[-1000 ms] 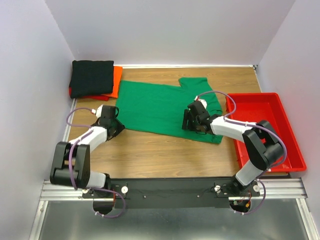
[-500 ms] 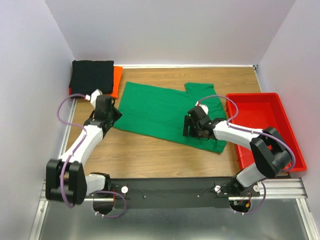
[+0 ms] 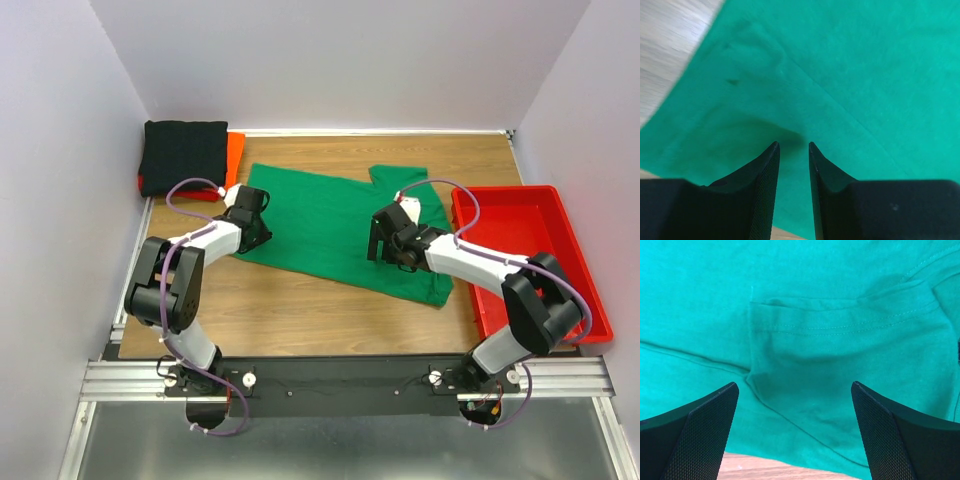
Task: Fold and stack the t-shirts
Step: Fold the tshirt
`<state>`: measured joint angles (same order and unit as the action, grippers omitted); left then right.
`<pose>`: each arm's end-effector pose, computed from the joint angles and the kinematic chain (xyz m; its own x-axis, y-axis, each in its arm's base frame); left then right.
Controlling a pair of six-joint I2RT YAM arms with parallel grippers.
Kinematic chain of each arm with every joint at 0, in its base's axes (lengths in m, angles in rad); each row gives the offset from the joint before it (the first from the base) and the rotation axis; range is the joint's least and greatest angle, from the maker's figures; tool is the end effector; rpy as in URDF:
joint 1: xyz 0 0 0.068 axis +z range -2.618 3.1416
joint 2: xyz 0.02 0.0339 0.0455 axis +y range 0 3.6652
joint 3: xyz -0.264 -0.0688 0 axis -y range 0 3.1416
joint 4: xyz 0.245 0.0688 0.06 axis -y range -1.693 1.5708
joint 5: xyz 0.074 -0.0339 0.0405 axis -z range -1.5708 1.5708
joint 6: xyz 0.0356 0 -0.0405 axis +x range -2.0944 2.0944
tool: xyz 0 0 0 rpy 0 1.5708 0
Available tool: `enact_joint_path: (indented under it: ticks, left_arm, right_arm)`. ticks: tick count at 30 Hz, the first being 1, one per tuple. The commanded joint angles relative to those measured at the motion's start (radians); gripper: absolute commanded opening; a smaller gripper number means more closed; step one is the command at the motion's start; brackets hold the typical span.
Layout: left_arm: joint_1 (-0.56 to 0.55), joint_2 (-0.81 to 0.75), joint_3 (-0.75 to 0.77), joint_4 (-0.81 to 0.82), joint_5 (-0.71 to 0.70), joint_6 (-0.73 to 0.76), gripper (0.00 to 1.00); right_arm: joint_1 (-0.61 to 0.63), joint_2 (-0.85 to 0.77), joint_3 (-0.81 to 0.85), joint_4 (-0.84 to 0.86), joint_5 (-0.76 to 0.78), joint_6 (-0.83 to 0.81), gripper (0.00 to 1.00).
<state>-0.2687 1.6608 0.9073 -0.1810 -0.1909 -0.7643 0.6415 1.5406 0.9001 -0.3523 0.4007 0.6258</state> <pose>0.3182 -0.0806 0.1649 -0.6649 -0.5217 -0.5346 -0.4269 0.8527 -0.3011 0.2508 0.1700 0.1896 -0.7666 0.1006 -0.6342 0.0849 0.9949 0.0552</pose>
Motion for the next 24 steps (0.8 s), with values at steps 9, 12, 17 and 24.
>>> enact_joint_path:
  ticks: [9,12,17,24]
  left_arm:
    - [-0.009,-0.067,-0.174,-0.014,-0.068,-0.099,0.35]
    - [-0.009,-0.105,-0.22,-0.028,-0.056,-0.122,0.35]
    - [-0.009,-0.202,-0.333,-0.046,0.007,-0.165,0.35]
    - [-0.009,-0.366,-0.386,-0.083,0.08,-0.205,0.29]
  right_arm:
    - [0.004,0.131,-0.038,0.025,-0.125,0.029,1.0]
    - [0.006,0.141,-0.053,0.036,-0.145,0.023,1.0]
    - [0.009,0.153,-0.061,0.047,-0.169,0.002,1.0]
    - [0.058,0.157,-0.093,0.079,-0.217,0.006,1.0]
